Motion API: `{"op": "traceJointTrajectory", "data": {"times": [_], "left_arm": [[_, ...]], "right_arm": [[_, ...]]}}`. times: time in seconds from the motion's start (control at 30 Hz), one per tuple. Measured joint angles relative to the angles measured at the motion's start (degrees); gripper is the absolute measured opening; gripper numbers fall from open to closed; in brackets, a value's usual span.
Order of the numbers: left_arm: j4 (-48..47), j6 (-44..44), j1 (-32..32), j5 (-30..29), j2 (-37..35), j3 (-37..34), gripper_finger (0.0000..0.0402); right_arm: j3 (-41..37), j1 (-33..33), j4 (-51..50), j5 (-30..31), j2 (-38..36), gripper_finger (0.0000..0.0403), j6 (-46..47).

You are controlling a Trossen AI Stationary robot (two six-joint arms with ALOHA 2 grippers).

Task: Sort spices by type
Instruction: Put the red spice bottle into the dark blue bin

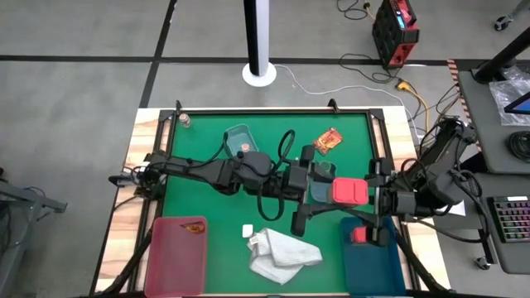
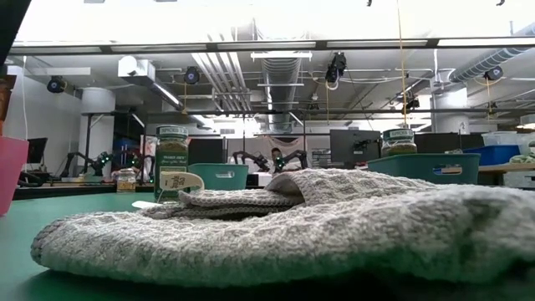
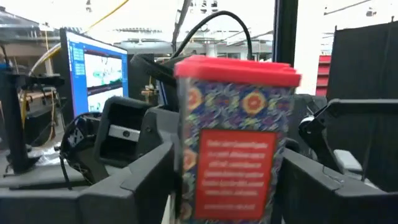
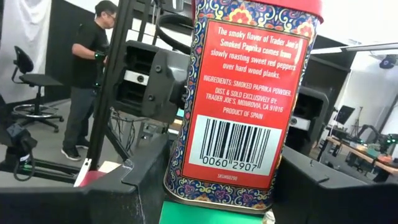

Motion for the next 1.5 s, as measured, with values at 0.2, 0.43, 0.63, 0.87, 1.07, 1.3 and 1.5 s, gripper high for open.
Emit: {"op": "traceJointTrajectory", "data": {"times": [0.2,0.43,0.63,0.87,1.07,1.3,1.5], "left_arm": [[-0.1,2.6,0.0,-0.4,0.0,0.0,0.0156],[-1.8,3.3,0.0,-0.3,-0.1,0.0,0.0156],[-6.8,5.7,0.0,-6.5,-2.3,0.0,0.0156],[-29.3,6.5,-0.1,-16.8,-5.0,6.5,0.0156],[-45.5,1.3,-0.5,-19.5,-5.7,7.7,0.0156],[-48.3,-1.8,-0.9,-19.0,-3.5,7.6,0.0156],[-46.9,-2.7,-0.8,-19.1,-1.6,7.6,0.0156]], "right_arm": [[0.0,-0.1,0.0,0.4,0.0,0.0211,0.5],[0.0,0.0,-2.8,1.8,0.0,0.0242,4.2],[1.6,0.2,-6.9,6.3,-0.2,0.0265,12.4],[7.8,0.7,-26.0,8.0,-1.4,0.0289,28.5],[17.8,0.7,-42.3,4.9,-0.3,0.0302,41.8],[32.5,-0.3,-64.1,2.0,7.2,0.0297,46.7],[46.6,-5.0,-82.6,-2.4,16.1,0.0302,51.5]]}}
